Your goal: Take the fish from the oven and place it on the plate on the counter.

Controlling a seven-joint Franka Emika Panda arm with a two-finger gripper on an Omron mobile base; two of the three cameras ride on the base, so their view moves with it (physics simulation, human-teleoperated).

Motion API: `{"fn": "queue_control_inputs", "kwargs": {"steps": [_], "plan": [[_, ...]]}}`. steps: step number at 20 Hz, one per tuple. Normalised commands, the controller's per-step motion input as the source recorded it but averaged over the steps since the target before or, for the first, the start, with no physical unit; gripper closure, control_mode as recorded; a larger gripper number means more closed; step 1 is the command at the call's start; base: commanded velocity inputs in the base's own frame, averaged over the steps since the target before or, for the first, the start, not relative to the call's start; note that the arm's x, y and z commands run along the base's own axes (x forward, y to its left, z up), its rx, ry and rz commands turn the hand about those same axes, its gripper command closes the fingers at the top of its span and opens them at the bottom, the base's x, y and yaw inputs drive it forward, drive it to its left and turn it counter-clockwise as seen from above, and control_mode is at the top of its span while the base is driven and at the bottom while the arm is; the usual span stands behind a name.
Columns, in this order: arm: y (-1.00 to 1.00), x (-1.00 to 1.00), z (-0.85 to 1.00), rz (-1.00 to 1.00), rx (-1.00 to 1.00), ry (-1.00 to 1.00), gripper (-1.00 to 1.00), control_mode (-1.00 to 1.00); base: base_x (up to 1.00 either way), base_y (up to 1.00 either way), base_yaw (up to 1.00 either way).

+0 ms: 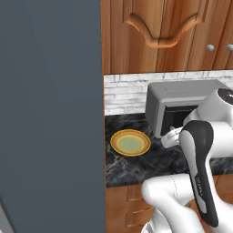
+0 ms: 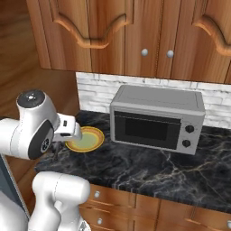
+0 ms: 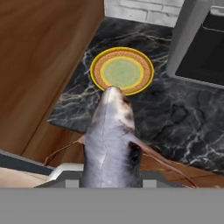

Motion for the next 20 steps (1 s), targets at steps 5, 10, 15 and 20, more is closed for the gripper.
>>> {"fn": "queue_control_inputs", "kwargs": {"steps": [5,10,15,20], "plan": [[0.50,0.55,-0.05,0.00,-0.05,0.08,1.00,-1.00,0.00,0.00,0.00],[0.17,0.60,-0.61,0.00,0.00,0.11,1.00,-1.00,0.00,0.00,0.00],[0.00,0.74,-0.84,0.00,0.00,0.07,1.00,-1.00,0.00,0.00,0.00],[0.11,0.66,-0.28,0.00,0.00,-0.02,1.00,-1.00,0.00,0.00,0.00]]}}
